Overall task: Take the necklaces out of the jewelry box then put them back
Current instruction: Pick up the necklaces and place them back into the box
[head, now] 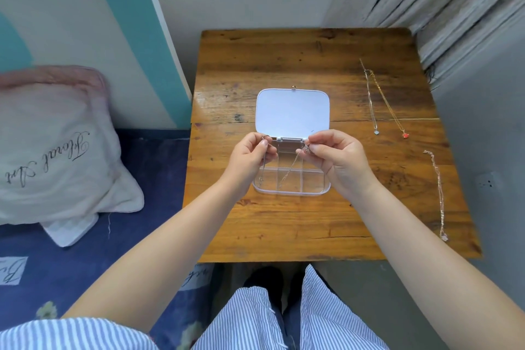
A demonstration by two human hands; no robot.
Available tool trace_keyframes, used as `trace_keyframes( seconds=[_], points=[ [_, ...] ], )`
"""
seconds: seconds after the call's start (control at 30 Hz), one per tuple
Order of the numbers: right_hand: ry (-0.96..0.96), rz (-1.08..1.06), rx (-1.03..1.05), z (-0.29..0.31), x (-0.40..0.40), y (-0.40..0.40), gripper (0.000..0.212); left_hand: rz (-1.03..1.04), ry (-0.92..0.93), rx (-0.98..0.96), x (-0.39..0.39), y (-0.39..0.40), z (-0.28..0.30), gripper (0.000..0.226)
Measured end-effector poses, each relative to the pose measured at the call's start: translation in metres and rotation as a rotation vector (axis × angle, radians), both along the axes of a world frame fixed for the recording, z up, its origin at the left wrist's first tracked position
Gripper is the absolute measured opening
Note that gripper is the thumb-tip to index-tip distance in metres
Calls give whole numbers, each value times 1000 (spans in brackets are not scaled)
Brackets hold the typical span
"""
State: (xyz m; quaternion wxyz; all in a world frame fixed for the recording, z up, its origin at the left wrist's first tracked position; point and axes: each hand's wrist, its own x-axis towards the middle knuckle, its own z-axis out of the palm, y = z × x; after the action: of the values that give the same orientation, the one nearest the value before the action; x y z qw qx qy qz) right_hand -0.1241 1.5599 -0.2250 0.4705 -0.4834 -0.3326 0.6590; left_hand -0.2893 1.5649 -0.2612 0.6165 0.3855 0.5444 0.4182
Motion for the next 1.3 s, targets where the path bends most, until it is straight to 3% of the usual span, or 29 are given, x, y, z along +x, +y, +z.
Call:
trace_keyframes(
  seconds=[0.23,0.4,0.53,0.67,0.83,1.0,1.13,1.3],
  points=[
    [-373,51,-25,-46,0,-3,33,-27,155,-111,3,-3,-22,33],
    [-592,61,-154,-94,-9,1,21,-215,631,-146,5,-1,-48,17],
    [-850,204,-215,-116,-14,6,17,-438,1067,-192,9,5,-62,26],
    [-890,247,-163,-111,1,-3,18,-549,1268,-168,13,5,-69,26],
    [-983,103,-157,-97,70,-3,15,-639,1332,52,41,18,-66,25],
    [-1065,-25,-225,-84,164,14,16,-653,1252,210,109,44,-55,23],
    [-1143,37,-230,-85,226,46,16,-676,1216,223,173,63,-54,25],
    [-1285,283,-158,-101,276,96,27,-630,1203,59,237,83,-62,29]
  ],
)
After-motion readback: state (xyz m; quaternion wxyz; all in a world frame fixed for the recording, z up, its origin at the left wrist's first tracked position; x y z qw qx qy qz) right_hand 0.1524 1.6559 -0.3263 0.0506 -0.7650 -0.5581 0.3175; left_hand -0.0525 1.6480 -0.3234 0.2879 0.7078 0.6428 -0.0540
